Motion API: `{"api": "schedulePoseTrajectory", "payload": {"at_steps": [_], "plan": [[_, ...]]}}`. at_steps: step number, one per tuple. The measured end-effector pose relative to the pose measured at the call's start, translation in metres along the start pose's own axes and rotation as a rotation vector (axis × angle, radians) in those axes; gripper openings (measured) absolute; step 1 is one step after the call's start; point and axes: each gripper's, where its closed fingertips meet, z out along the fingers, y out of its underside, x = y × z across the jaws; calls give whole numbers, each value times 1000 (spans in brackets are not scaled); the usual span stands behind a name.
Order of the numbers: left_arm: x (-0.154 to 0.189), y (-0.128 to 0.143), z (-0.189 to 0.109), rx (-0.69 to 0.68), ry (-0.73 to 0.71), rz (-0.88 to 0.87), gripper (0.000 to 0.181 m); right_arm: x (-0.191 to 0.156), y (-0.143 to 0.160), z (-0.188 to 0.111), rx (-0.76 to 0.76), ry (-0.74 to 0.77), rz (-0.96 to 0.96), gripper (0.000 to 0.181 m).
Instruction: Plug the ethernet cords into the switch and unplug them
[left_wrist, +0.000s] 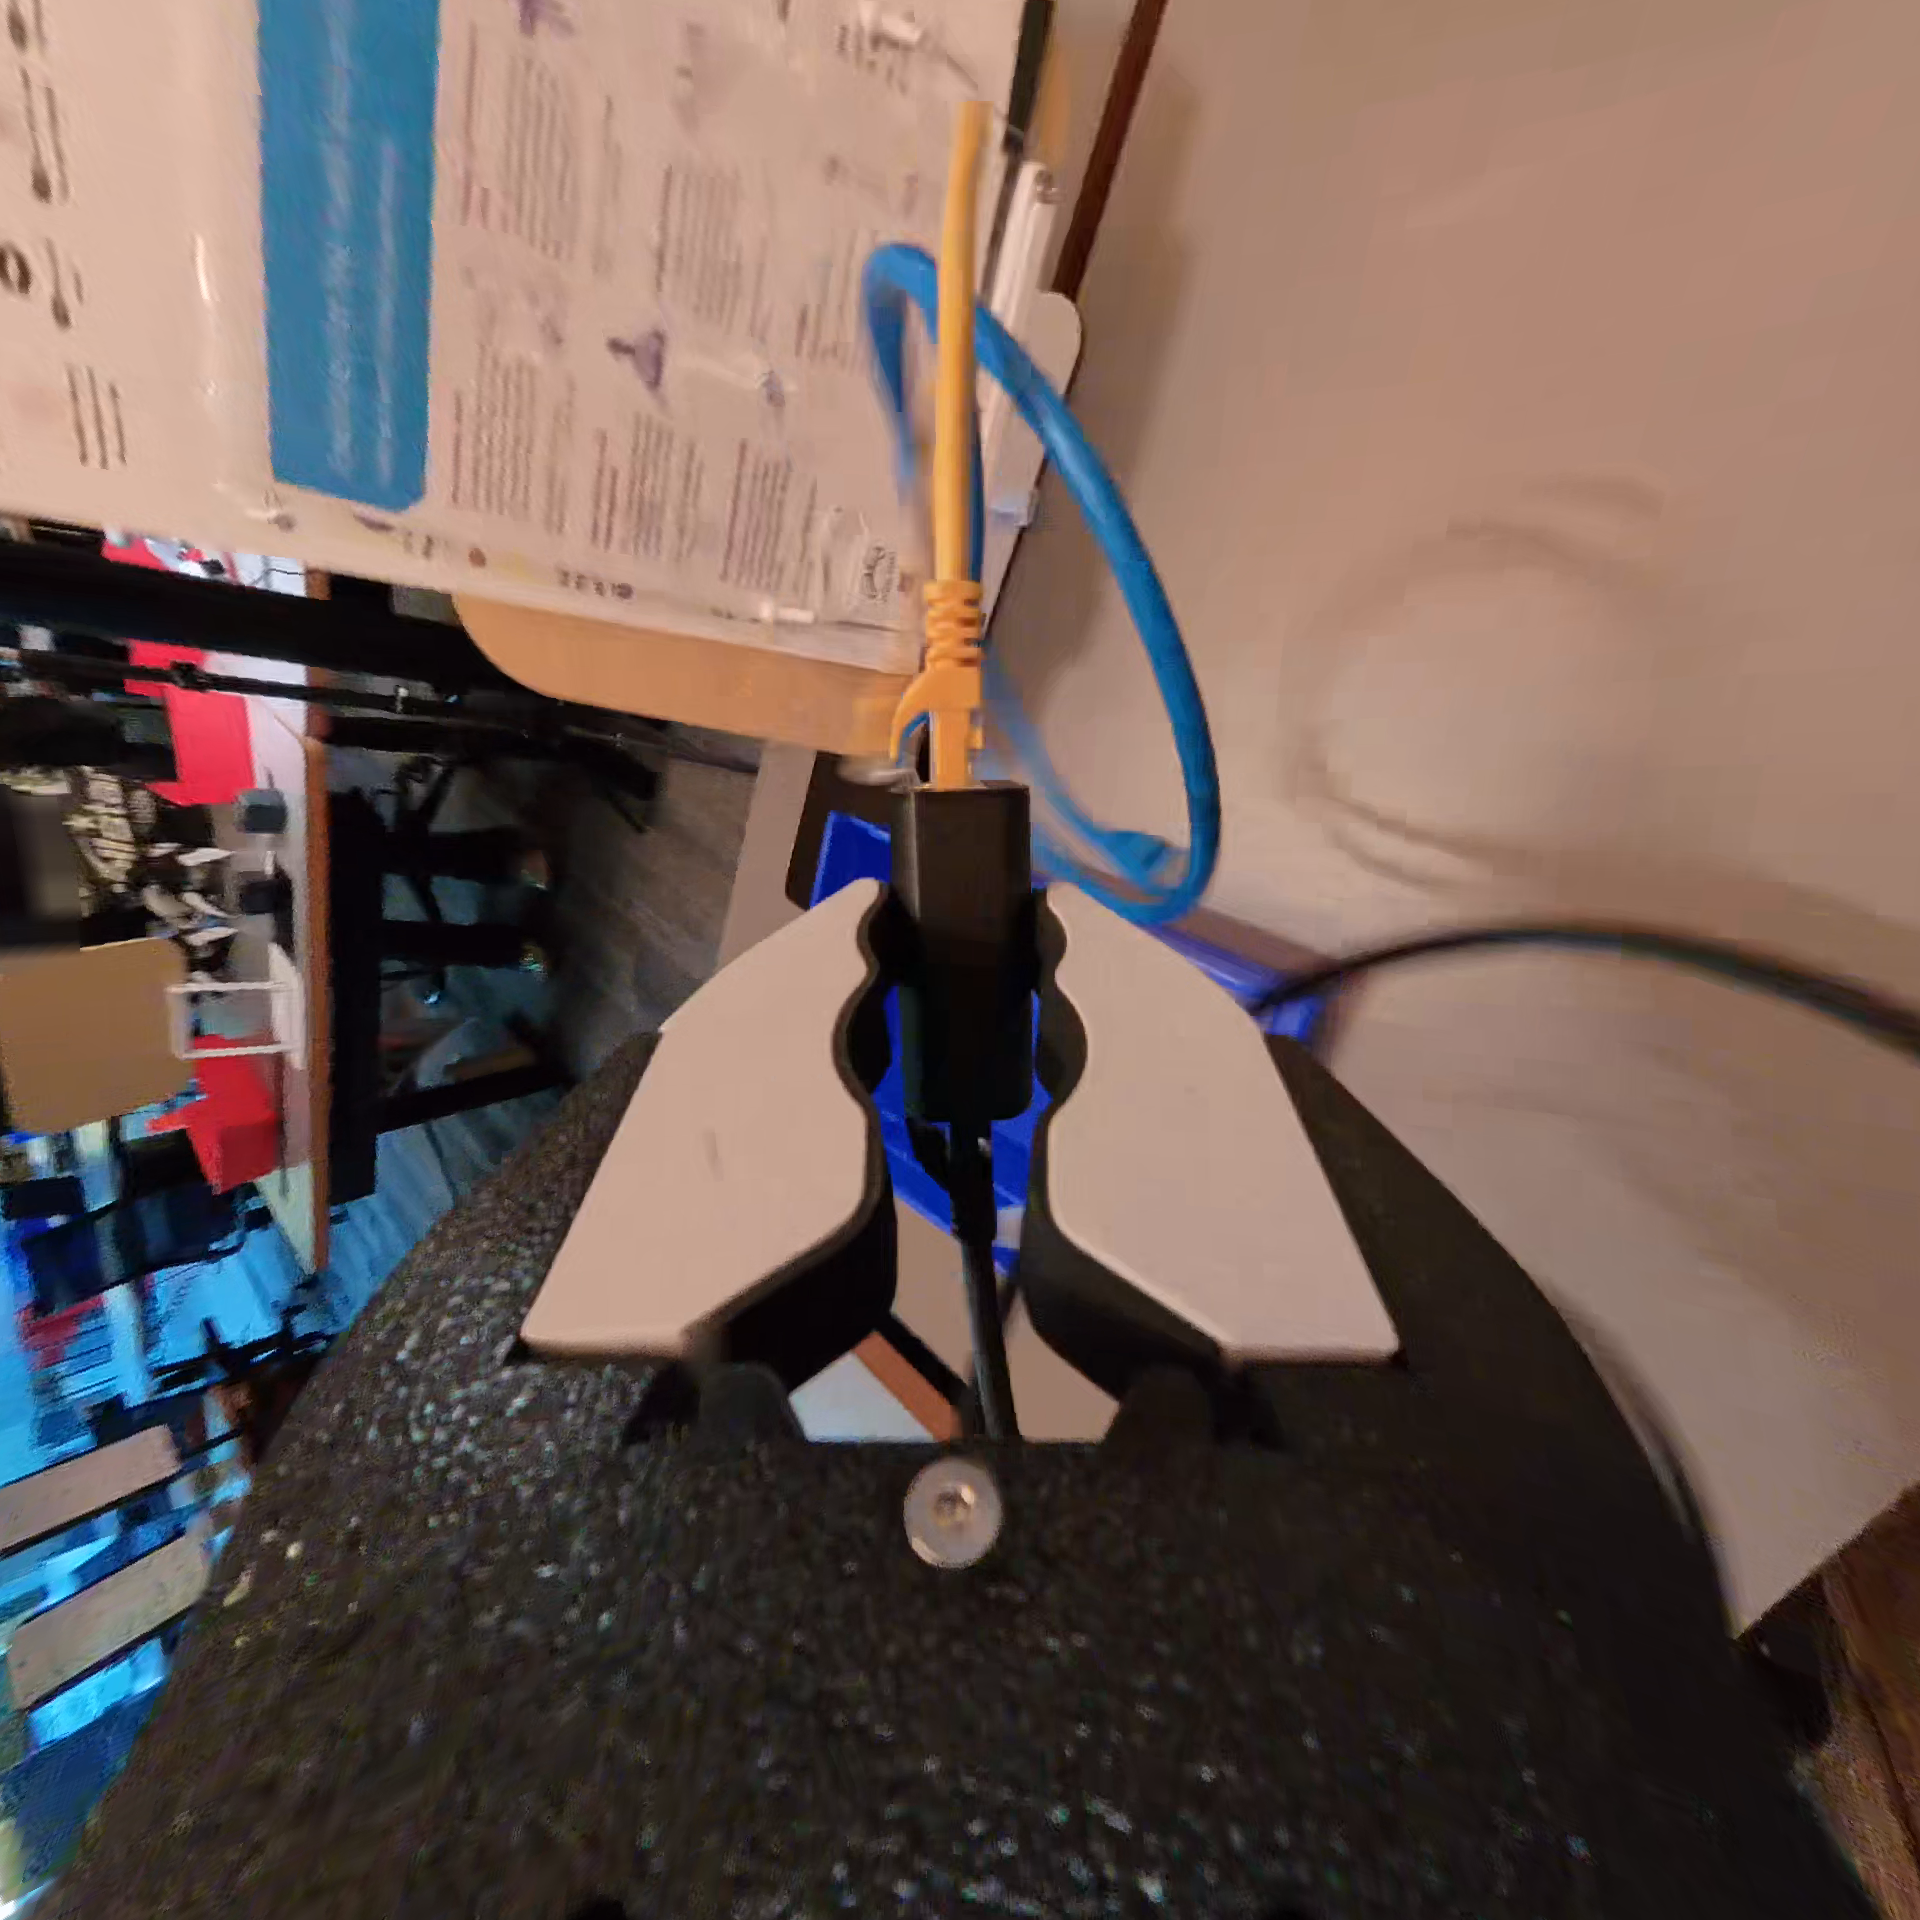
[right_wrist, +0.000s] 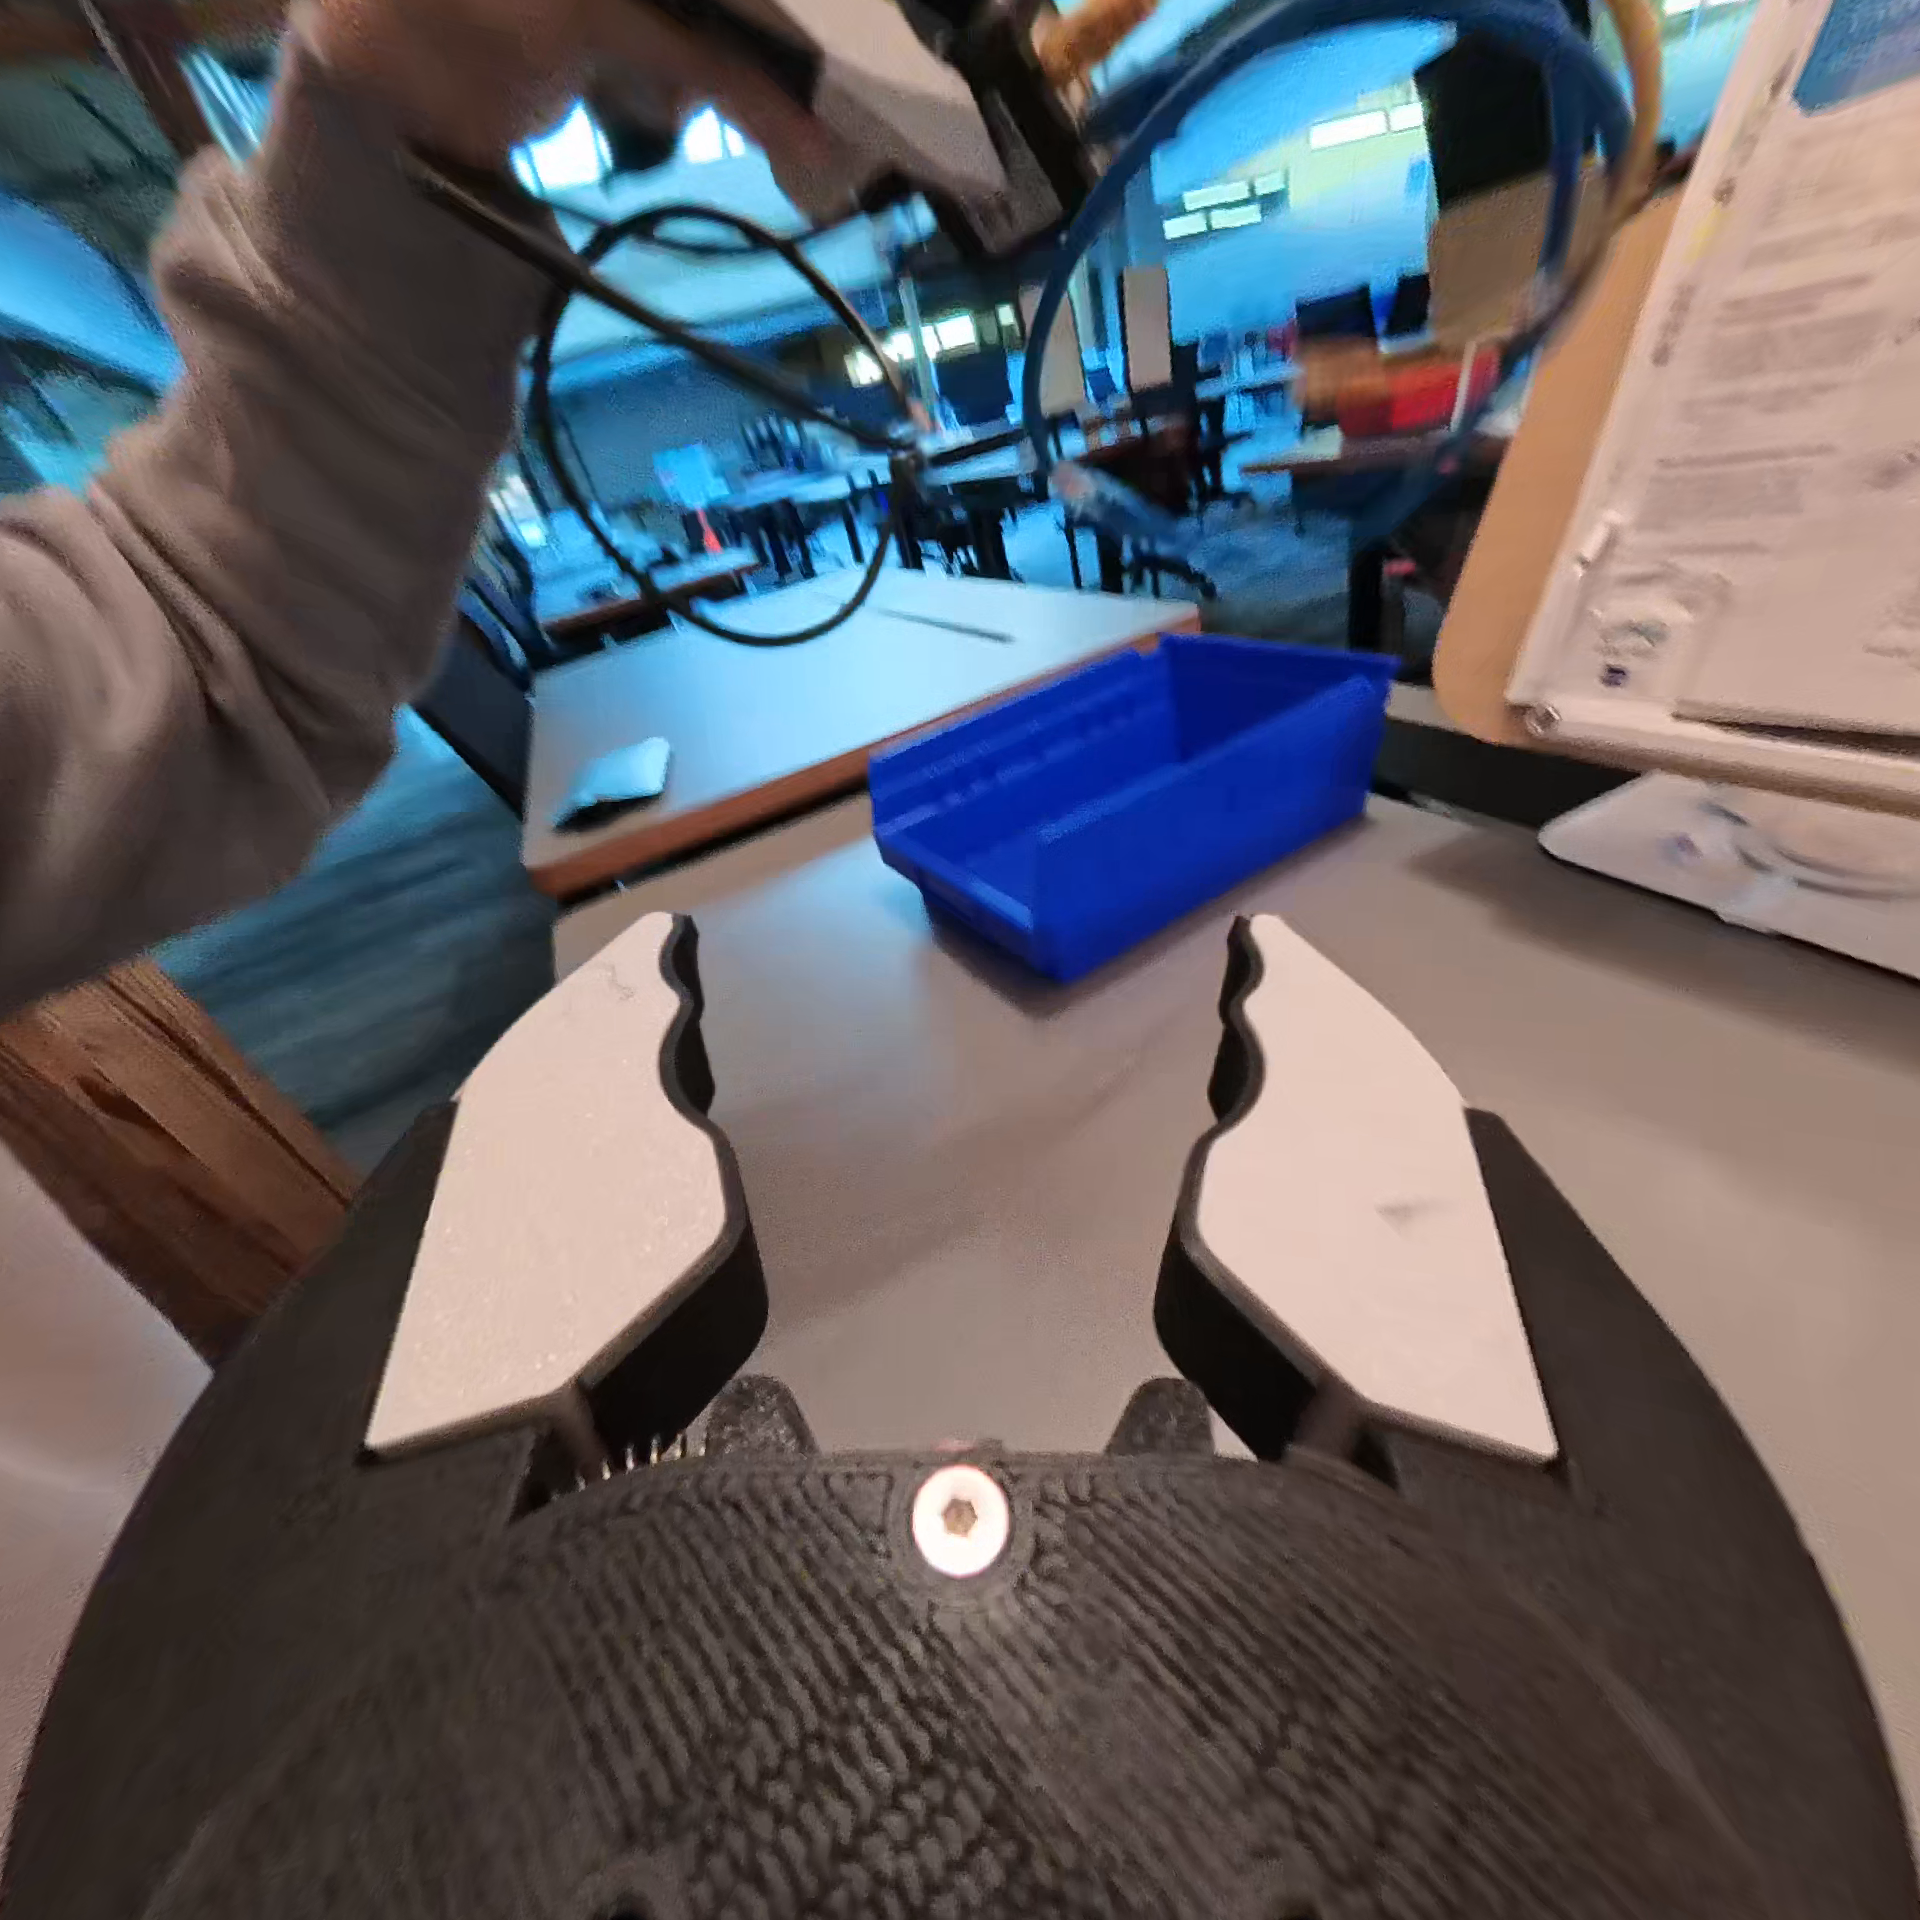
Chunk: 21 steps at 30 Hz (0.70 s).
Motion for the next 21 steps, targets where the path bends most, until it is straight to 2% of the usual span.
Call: {"api": "schedulePoseTrajectory", "payload": {"at_steps": [1,3,5,7,10,13,15,17,21], "plan": [[15,-7,4,-39,-1,49,24,-5,-6,2,37,-5,27,90],[67,-18,28,-65,92,123,24,-6,-5,5,73,-8,69,89],[133,-27,63,-29,202,150,23,1,13,1,43,11,90,84],[181,-27,96,-27,173,200,23,8,32,-10,15,31,126,80],[216,-39,122,56,60,222,23,24,44,-34,19,93,211,73],[214,-54,126,130,-147,310,23,44,35,-55,68,163,251,60],[202,-65,119,149,-324,381,23,50,35,-59,37,180,268,63],[193,-75,109,164,-459,426,23,46,36,-56,28,146,303,67],[187,-90,94,242,-690,510,23,37,20,-50,137,27,466,67]]}}
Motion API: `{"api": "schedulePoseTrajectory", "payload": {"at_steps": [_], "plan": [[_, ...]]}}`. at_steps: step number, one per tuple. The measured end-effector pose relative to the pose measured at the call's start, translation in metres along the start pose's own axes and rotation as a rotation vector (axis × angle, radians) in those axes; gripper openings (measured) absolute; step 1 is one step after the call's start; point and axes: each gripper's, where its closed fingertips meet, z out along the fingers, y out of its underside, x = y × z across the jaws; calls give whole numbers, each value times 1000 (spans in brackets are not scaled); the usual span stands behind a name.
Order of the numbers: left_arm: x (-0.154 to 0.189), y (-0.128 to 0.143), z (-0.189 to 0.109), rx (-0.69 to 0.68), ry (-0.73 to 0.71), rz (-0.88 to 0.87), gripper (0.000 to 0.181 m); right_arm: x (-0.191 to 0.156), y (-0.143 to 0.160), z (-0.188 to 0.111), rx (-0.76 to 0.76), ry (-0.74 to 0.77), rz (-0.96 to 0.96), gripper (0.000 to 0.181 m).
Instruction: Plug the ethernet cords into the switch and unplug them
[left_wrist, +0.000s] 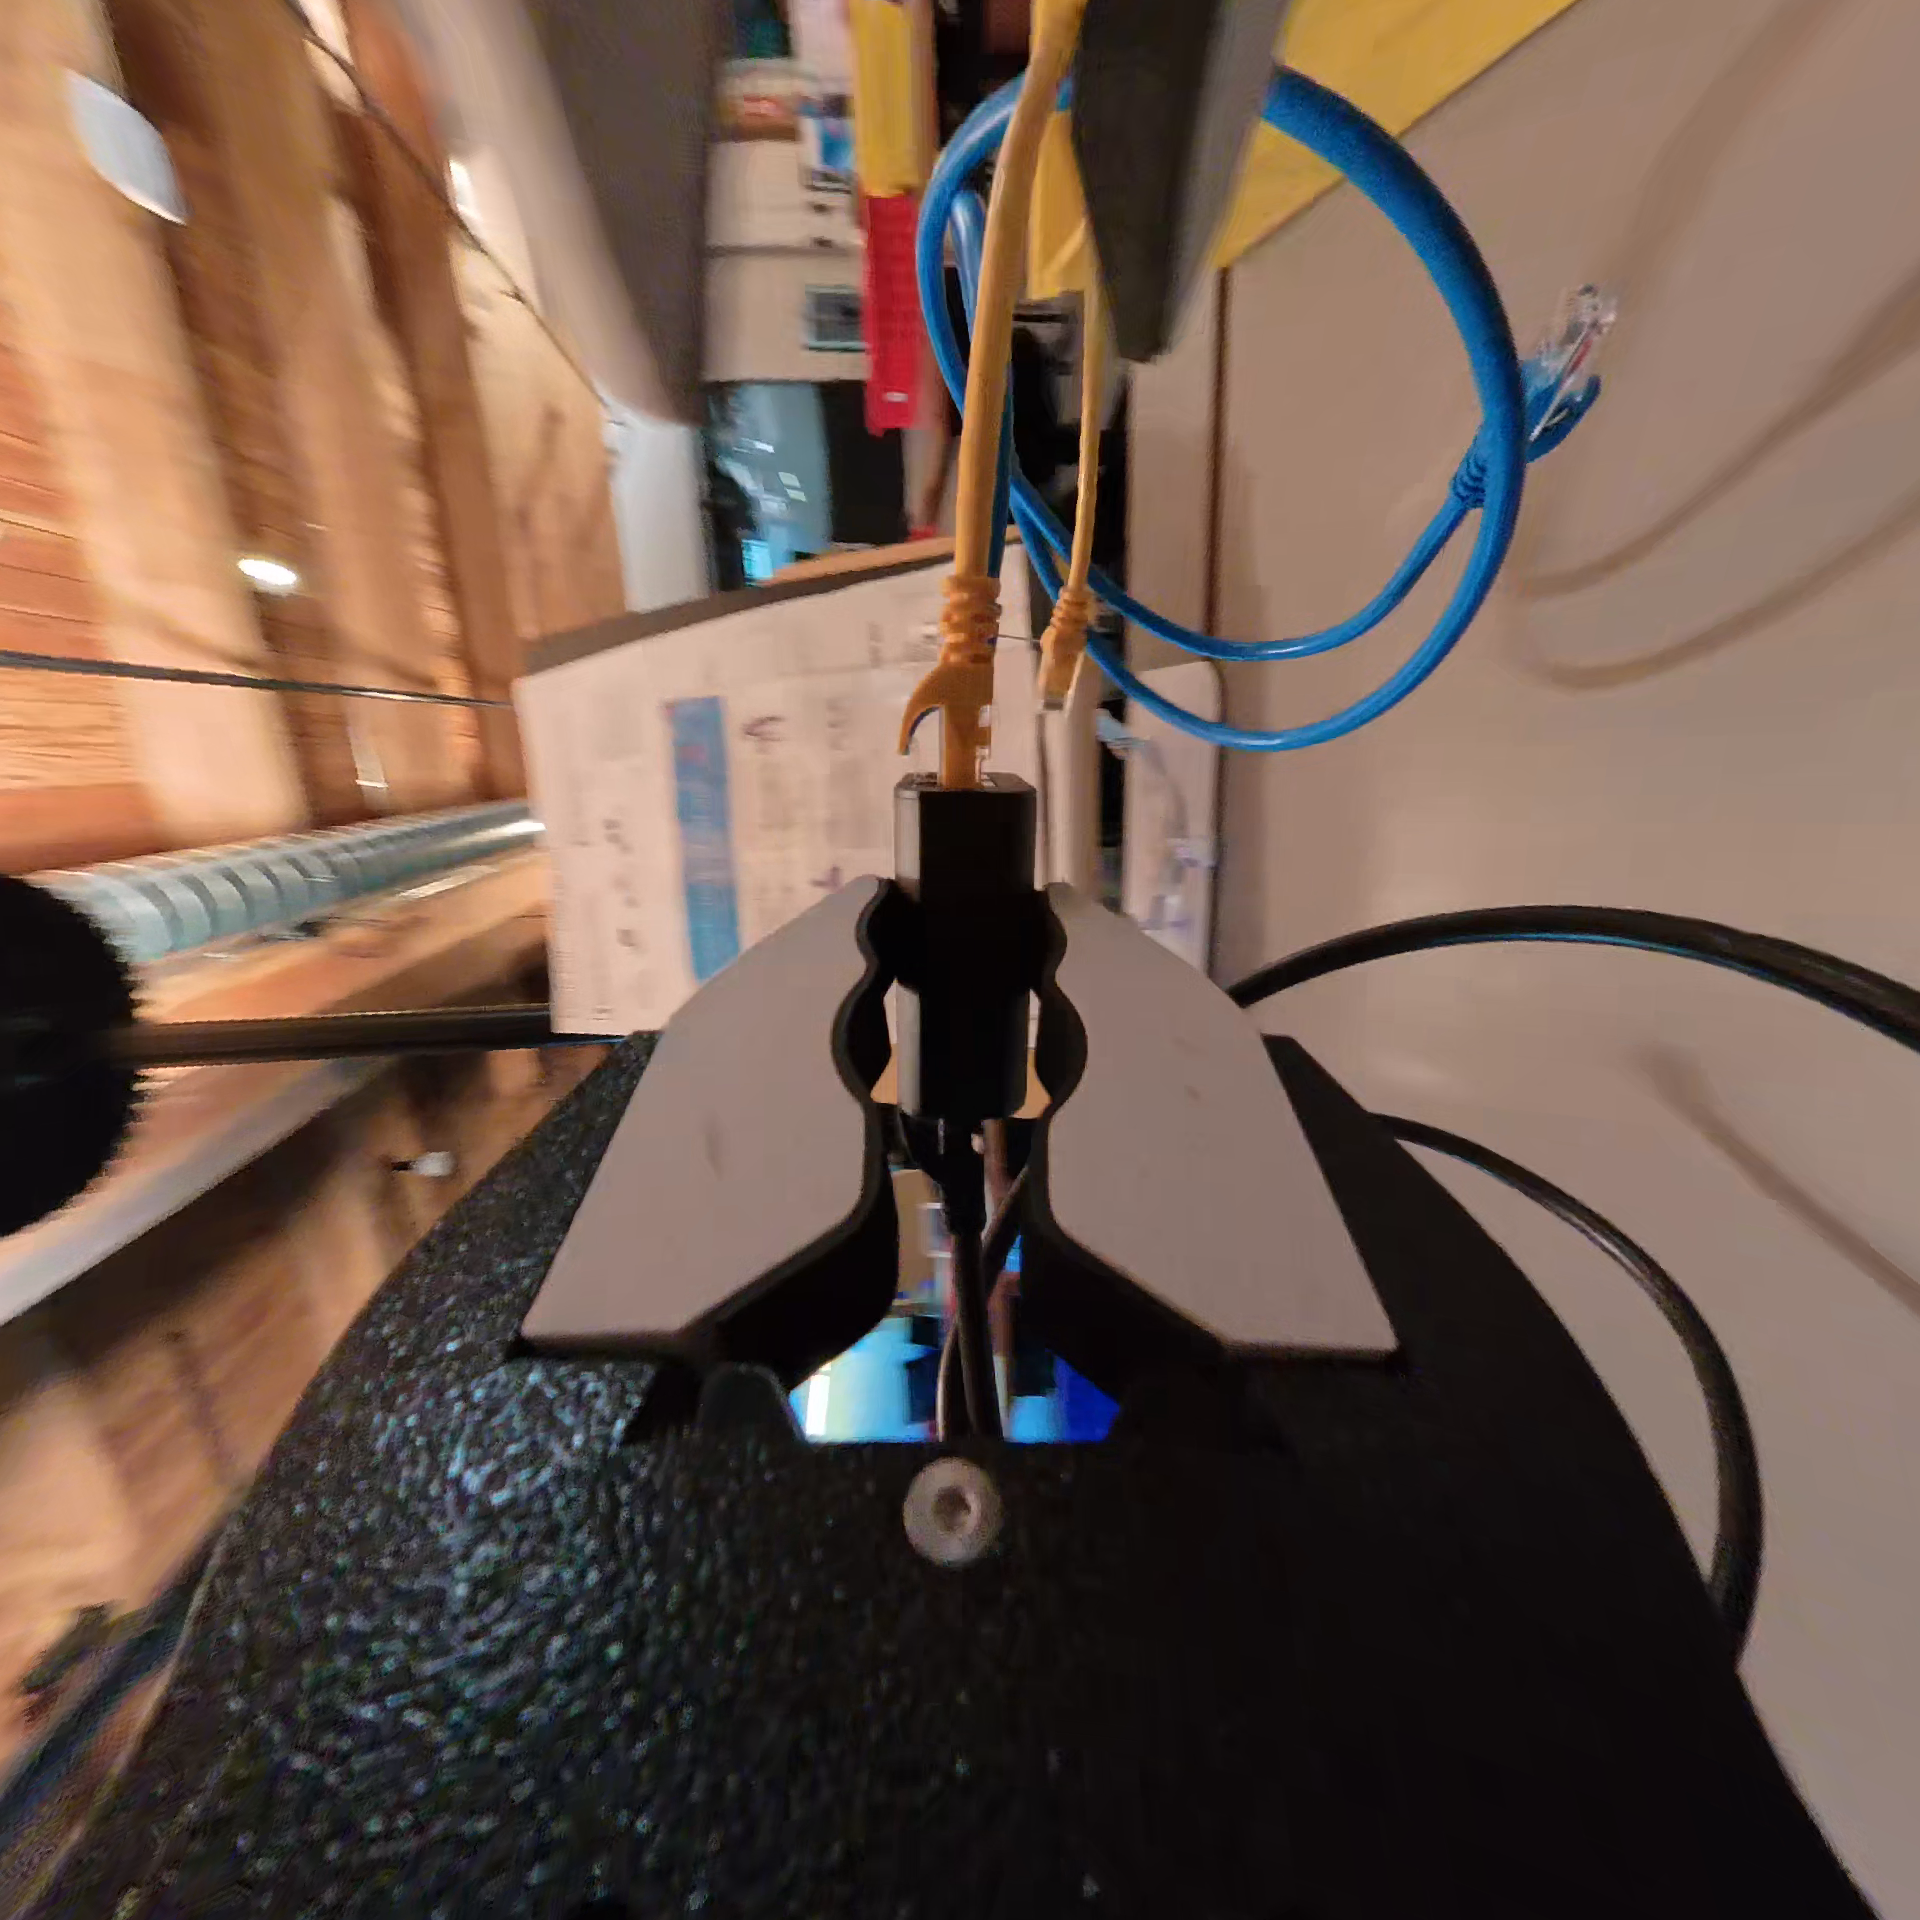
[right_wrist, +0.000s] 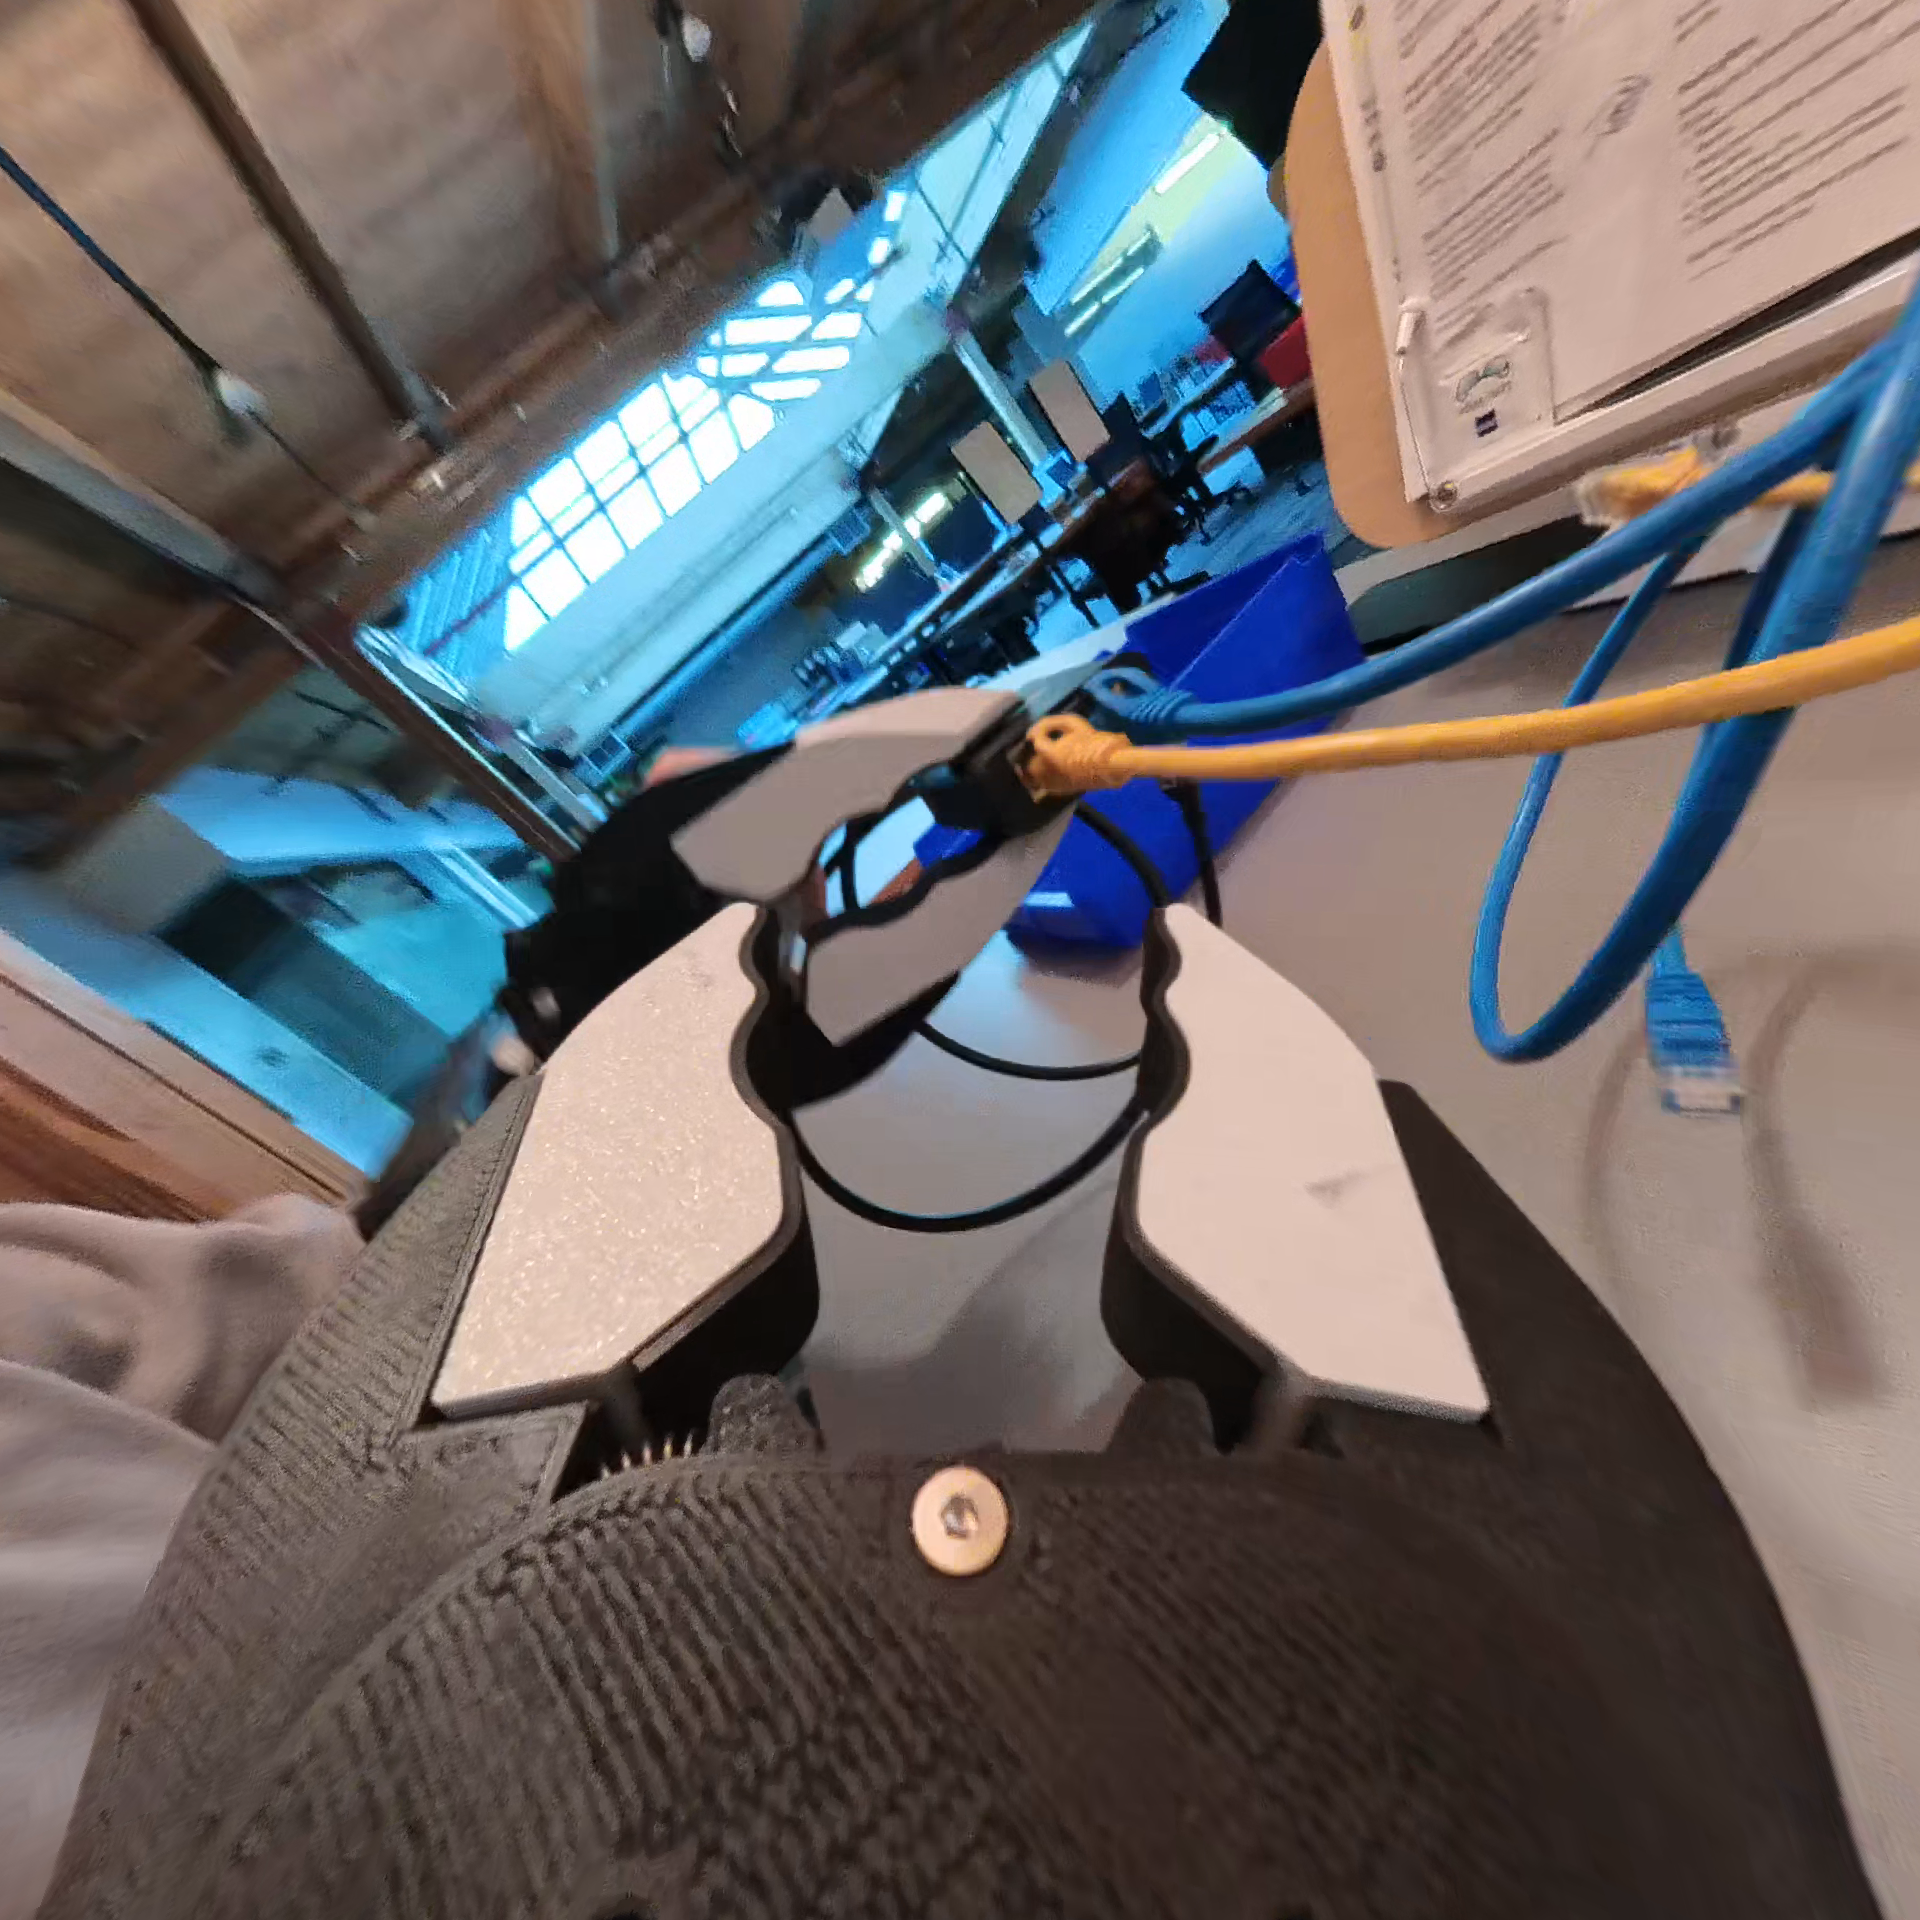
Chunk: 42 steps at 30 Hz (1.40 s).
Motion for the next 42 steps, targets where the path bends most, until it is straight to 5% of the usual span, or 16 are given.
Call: {"api": "schedulePoseTrajectory", "payload": {"at_steps": [3,6,8,11,14,16,18,21,23,27,30,32,34,38,42], "plan": [[8,-9,-6,23,-109,127,24,-11,-26,-8,-26,21,-134,60],[29,-22,-10,105,-154,250,23,-27,-50,-14,-170,62,-624,58],[39,-32,-15,175,-184,318,23,-19,-42,-8,-424,-25,-832,53],[45,-44,-22,251,-233,409,24,10,-17,0,-834,-206,-588,52],[41,-48,-27,275,-265,419,24,10,2,3,-1028,-461,-196,46],[36,-49,-29,276,-285,402,24,29,22,2,-1154,-444,-62,59],[32,-47,-31,267,-291,373,24,32,38,2,-1178,-497,44,65],[31,-41,-30,253,-280,340,24,28,45,10,-1103,-574,175,54],[33,-36,-28,246,-281,344,24,22,44,12,-1042,-635,217,26],[38,-34,-25,280,-268,373,24,26,48,16,-985,-638,205,25],[55,-42,-27,394,-83,215,36,37,53,8,-1043,-620,155,24],[67,-44,-34,463,130,67,66,41,50,1,-1078,-608,132,24],[67,-46,-47,527,348,-54,62,43,49,-3,-1112,-601,100,24],[20,-50,-75,655,758,-448,78,38,55,-8,-1202,-628,47,23],[5,-35,-69,694,955,-624,84,29,57,-7,-1239,-680,30,23]]}}
